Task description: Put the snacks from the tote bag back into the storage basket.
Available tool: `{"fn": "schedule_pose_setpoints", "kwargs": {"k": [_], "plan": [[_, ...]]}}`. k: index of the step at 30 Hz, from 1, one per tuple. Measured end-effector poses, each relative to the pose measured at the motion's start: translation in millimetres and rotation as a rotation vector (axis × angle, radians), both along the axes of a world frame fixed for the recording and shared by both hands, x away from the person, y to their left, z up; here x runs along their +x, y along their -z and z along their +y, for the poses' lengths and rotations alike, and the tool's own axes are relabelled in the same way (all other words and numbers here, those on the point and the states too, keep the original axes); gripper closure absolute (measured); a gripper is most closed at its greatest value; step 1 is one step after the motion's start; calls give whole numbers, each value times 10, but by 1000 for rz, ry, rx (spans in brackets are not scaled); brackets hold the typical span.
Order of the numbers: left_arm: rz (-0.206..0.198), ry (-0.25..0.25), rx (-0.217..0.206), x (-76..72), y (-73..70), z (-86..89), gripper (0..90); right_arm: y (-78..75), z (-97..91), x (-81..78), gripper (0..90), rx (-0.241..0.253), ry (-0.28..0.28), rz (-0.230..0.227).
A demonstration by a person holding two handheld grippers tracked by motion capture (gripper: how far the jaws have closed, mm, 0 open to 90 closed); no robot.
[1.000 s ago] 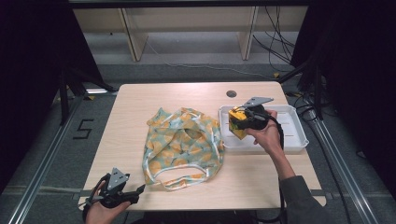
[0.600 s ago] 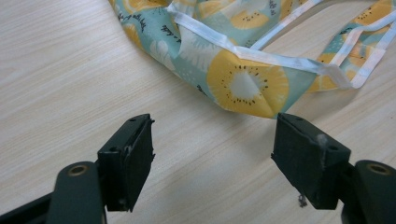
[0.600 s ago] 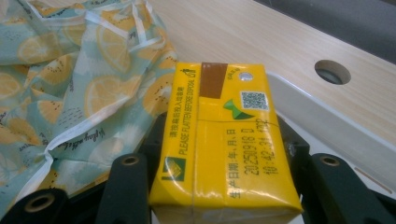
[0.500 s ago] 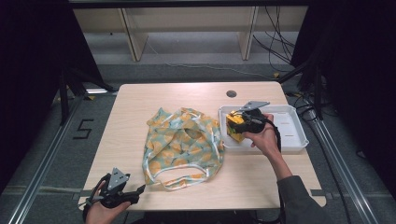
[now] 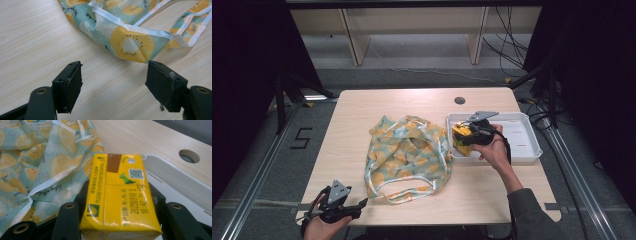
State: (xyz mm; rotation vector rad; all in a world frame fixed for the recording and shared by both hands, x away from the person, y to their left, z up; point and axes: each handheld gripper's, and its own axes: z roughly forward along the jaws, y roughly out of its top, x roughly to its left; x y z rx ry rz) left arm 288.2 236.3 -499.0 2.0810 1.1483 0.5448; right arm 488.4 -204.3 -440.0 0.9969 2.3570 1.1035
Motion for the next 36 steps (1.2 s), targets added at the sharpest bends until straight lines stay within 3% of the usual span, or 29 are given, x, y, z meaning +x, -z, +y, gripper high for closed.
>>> {"fn": "schedule_pose_setpoints", "kwargs": {"k": [6, 7, 13, 14, 16, 18, 20, 21, 22, 26, 27, 28, 29, 31, 35, 36], "plan": [[4, 0, -3, 0, -1, -1, 285, 27, -52, 3, 522, 4, -2, -2], [13, 21, 18, 1, -14, 17, 285, 27, -57, -2, 522, 5, -3, 6], [5, 3, 1, 0, 0, 1, 285, 57, -89, -6, 521, 10, -17, 5], [8, 14, 20, -1, -7, 12, 285, 59, -97, -13, 521, 11, -13, 24], [-5, -1, 9, 4, 11, -7, 285, 91, -105, -5, 520, 17, -16, 5], [14, 36, 45, 0, -15, 20, 285, 97, -114, -9, 520, 26, -15, -2], [13, 32, 41, 0, -14, 18, 285, 92, -123, -29, 519, 17, -20, 25], [12, 30, 40, 1, -15, 20, 285, 103, -119, -35, 518, 30, -10, 15], [-5, 0, 5, 1, 9, -8, 285, 107, -123, -39, 518, 27, -13, 12], [3, 15, 18, -2, -6, 7, 285, 118, -150, -58, 515, 21, -16, 14], [13, 33, 47, -2, -21, 25, 286, 122, -156, -64, 514, 24, -12, 13], [7, 9, 16, -2, -2, 2, 285, 129, -166, -67, 513, 19, -16, 9], [7, 6, 12, -2, 0, -1, 285, 140, -168, -75, 512, 12, -17, 2], [13, 29, 34, -4, -15, 14, 286, 146, -185, -88, 508, 3, -23, 9], [14, 32, 43, -3, -12, 12, 286, 157, -215, -92, 490, 30, -9, 0], [14, 32, 44, -2, -11, 12, 286, 162, -216, -97, 446, 43, -4, -5]]}}
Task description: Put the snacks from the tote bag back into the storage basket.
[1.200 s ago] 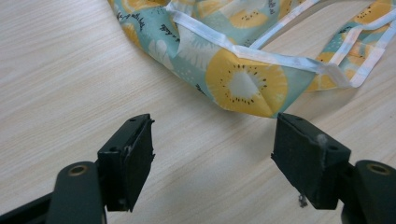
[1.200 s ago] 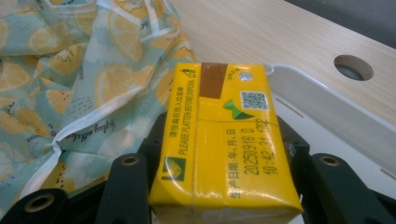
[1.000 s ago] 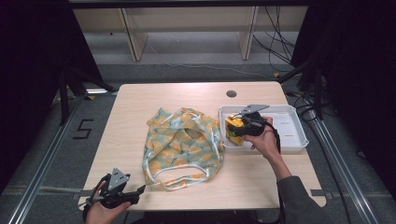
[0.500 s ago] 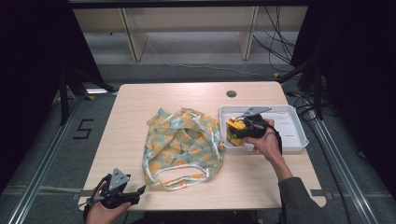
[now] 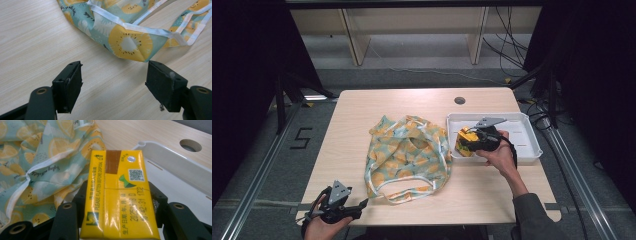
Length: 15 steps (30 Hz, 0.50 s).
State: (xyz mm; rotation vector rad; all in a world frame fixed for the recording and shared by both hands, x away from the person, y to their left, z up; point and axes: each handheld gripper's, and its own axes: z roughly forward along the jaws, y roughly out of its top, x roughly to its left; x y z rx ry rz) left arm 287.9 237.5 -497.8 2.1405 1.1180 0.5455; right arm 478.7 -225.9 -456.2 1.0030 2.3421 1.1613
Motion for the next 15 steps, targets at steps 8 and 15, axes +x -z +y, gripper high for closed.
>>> {"fn": "schedule_pose_setpoints", "kwargs": {"k": [8, 15], "plan": [[11, 2, -10, 2, 7, -3, 286, -148, -57, -97, 310, 48, 38, 5], [9, 5, -5, 0, 0, 1, 285, -292, -100, -270, 372, 47, 42, -41]]}}
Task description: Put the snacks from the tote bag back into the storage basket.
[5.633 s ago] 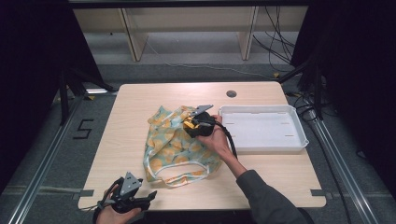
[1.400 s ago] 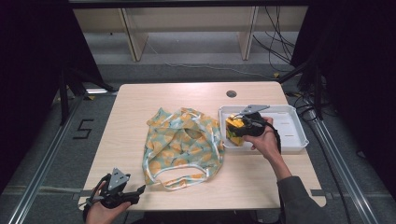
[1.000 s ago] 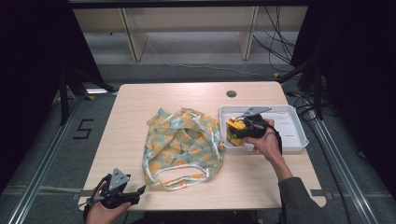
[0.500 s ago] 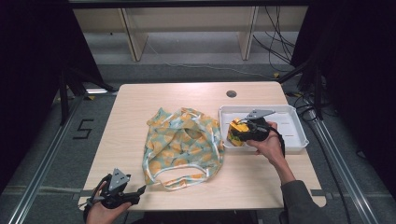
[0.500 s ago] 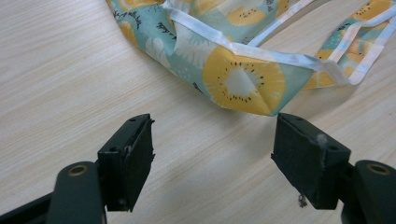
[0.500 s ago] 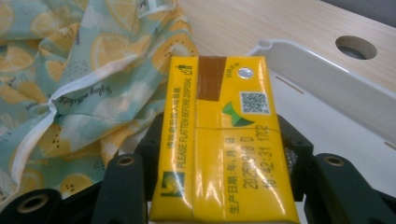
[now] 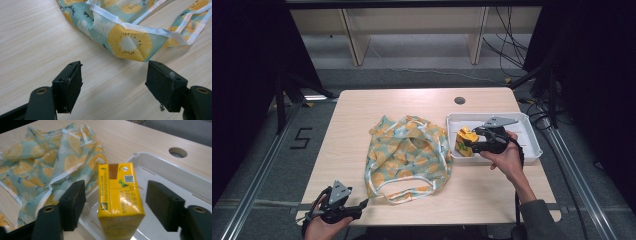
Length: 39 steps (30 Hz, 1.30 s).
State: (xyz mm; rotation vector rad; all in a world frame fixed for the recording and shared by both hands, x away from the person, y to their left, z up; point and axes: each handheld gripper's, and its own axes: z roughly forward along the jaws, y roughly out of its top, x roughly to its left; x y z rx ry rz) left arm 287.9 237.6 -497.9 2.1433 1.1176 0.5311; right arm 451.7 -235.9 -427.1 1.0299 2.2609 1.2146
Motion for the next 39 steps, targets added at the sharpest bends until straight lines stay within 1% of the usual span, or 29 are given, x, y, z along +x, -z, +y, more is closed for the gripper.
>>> {"fn": "schedule_pose_setpoints", "kwargs": {"k": [1, 3, 4, 5, 7, 8, 10, 11, 12, 13, 14, 15, 16, 17, 18, 19, 20, 21, 22, 23, 24, 25, 28, 31, 32, 36, 37, 38, 39], "plan": [[-3, 5, 5, 3, -1, 3, 286, -17, 7, -40, 399, 9, 16, 9], [-2, 4, 3, 3, 2, 1, 285, -35, -19, -69, 446, 10, 15, -4], [3, -7, -1, -3, 3, -6, 286, -37, -19, -94, 478, 12, 24, 9], [1, -4, -7, 1, 8, -5, 285, -36, -43, -91, 519, -1, 15, -5], [-4, 3, 2, 2, -1, 2, 286, -45, -71, -123, 589, 21, 37, -22], [-5, -2, 4, 1, -2, 1, 286, -54, -77, -146, 600, 36, 37, -16], [-4, 0, 1, 3, 1, 3, 286, -83, -97, -172, 628, 39, 39, -52], [-1, 2, 4, 3, 1, 3, 286, -103, -107, -183, 640, 38, 21, -53], [-5, 1, 11, 1, 0, 0, 285, -122, -99, -213, 658, 46, 27, -57], [-1, -7, -5, 2, 12, -9, 286, -134, -88, -236, 690, 56, 23, -58], [-15, -29, -33, 2, 30, -32, 286, -139, -80, -251, 726, 53, 8, -62], [-14, -28, -32, 2, 29, -31, 286, -138, -59, -274, 766, 59, 3, -54], [-11, -22, -24, 1, 25, -24, 287, -140, -52, -288, 806, 44, -19, -49], [4, -6, 0, -4, 3, -5, 288, -132, -45, -292, 838, 25, -35, -53], [2, -3, -1, 0, 4, -1, 288, -123, -26, -306, 865, 19, -43, -42], [-2, 3, 5, 3, 0, 4, 289, -101, -3, -312, 883, 15, -45, -49], [-2, 1, 4, 2, 0, 3, 290, -92, 4, -312, 900, -5, -59, -40], [-2, 1, 4, 2, 0, 3, 290, -76, 12, -307, 900, -19, -70, -50], [-2, 3, 5, 3, 1, 3, 291, -67, 27, -324, 900, -25, -59, -28], [-1, 3, 4, 3, 1, 2, 291, -51, 30, -307, 900, -40, -68, -49], [-1, 3, 4, 3, 1, 1, 291, -37, 42, -317, 900, -40, -65, -23], [2, -6, -4, 0, 7, -5, 290, -20, 47, -310, 900, -42, -66, -31], [-2, 2, 5, 2, 1, 4, 290, 18, 65, -305, 900, -57, -77, -20], [-3, 2, 4, 1, 1, 3, 290, 59, 79, -296, 900, -76, -86, -7], [-3, 2, 4, 1, 0, 2, 290, 68, 81, -296, 900, -83, -89, 8], [2, -6, -2, -2, 4, -6, 290, 113, 61, -282, 900, -88, -66, 23], [4, -6, 0, -2, 4, -6, 290, 121, 47, -264, 900, -95, -78, 10], [-3, -9, -2, 4, 14, -10, 290, 116, 39, -271, 900, -90, -68, 35], [-4, -10, -2, 4, 13, -10, 290, 123, 31, -259, 900, -95, -71, 26]]}}
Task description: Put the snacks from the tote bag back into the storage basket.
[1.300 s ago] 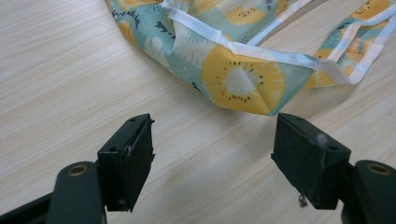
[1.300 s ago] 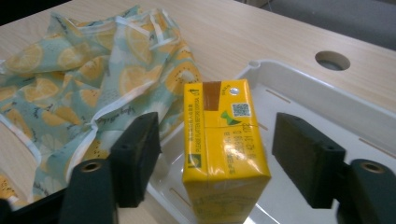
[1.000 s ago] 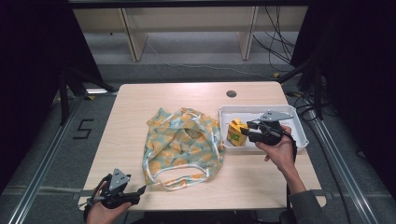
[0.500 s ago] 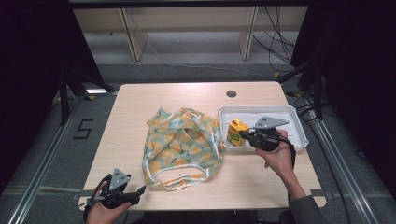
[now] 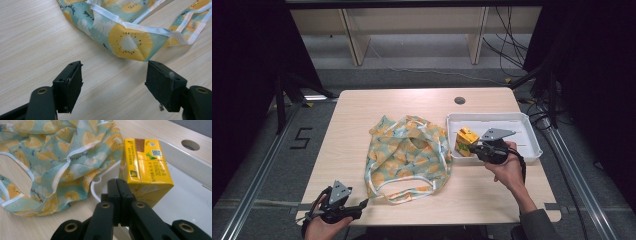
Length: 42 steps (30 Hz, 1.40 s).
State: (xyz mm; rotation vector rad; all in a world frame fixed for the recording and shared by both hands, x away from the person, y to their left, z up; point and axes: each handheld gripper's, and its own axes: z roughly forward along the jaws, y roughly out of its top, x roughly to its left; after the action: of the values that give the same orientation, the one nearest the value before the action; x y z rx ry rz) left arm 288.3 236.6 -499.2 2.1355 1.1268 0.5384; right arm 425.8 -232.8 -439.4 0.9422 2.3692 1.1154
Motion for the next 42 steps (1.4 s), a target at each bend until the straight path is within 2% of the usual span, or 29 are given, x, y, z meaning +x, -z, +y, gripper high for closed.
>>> {"fn": "schedule_pose_setpoints", "kwargs": {"k": [2, 4, 5, 7, 8, 9, 10, 11, 12, 13, 14, 15, 16, 18, 19, 24, 27, 29, 31, 32, 33, 36, 37, 38, 40, 41, 42], "plan": [[-11, -19, -30, -2, 16, -22, 290, 13, -12, 5, 900, 0, 14, 3], [-7, -12, -22, -1, 12, -16, 290, 26, -28, 17, 900, 0, 12, 7], [-8, -14, -25, -2, 14, -19, 290, 36, -44, 34, 900, -9, 5, -12], [-10, 2, -6, 0, 2, -7, 290, 34, -57, 29, 900, -6, 15, 16], [-14, -14, -29, -3, 15, -23, 290, 32, -64, 25, 900, -9, 22, 30], [-16, -28, -26, -1, 22, -29, 290, 45, -76, 46, 900, -9, 15, 0], [-15, -26, -26, -1, 22, -29, 290, 45, -81, 39, 900, -8, 18, 21], [-15, -25, -34, -2, 21, -30, 290, 57, -100, 64, 900, -18, 5, -11], [-7, 3, -6, -1, 2, -6, 290, 56, -106, 55, 900, -16, 15, 8], [-14, -11, -27, -2, 13, -22, 290, 46, -109, 36, 900, -6, 39, 46], [-17, -27, -27, 0, 24, -29, 290, 56, -132, 62, 900, -16, 24, 14], [-15, -27, -26, -1, 22, -29, 290, 63, -136, 57, 900, -10, 33, 25], [-15, -27, -26, -1, 22, -29, 290, 71, -153, 75, 900, -20, 19, 6], [-16, -26, -26, -1, 23, -30, 290, 64, -172, 58, 900, -12, 46, 48], [-13, -24, -27, -1, 22, -29, 290, 75, -193, 82, 900, -18, 36, 12], [-13, -24, -26, -1, 23, -30, 290, 75, -250, 82, 900, -10, 65, 43], [-3, -11, -31, -1, 17, -24, 290, 88, -300, 106, 900, -13, 70, 27], [-2, -13, -30, -1, 18, -25, 290, 89, -326, 106, 900, -5, 84, 42], [-3, -12, -30, -1, 17, -25, 290, 92, -352, 114, 900, -10, 83, 28], [-3, -12, -29, 0, 18, -24, 290, 81, -352, 102, 900, -8, 90, 50], [-2, -12, -29, 0, 19, -25, 290, 90, -353, 100, 900, 0, 103, 38], [-4, -9, -26, 1, 17, -24, 290, 89, -394, 123, 900, -13, 94, 16], [-1, -13, -28, 0, 18, -26, 290, 88, -394, 118, 900, -4, 98, 33], [-1, -12, -29, 0, 18, -25, 290, 91, -401, 123, 900, 0, 89, 32], [-3, -10, -34, -2, 18, -26, 290, 76, -397, 108, 878, 6, 93, 45], [-1, 4, -16, 1, 10, -12, 290, 77, -391, 102, 856, 12, 90, 27], [-1, 5, -16, 1, 10, -11, 290, 61, -377, 83, 831, 18, 94, 41]]}}
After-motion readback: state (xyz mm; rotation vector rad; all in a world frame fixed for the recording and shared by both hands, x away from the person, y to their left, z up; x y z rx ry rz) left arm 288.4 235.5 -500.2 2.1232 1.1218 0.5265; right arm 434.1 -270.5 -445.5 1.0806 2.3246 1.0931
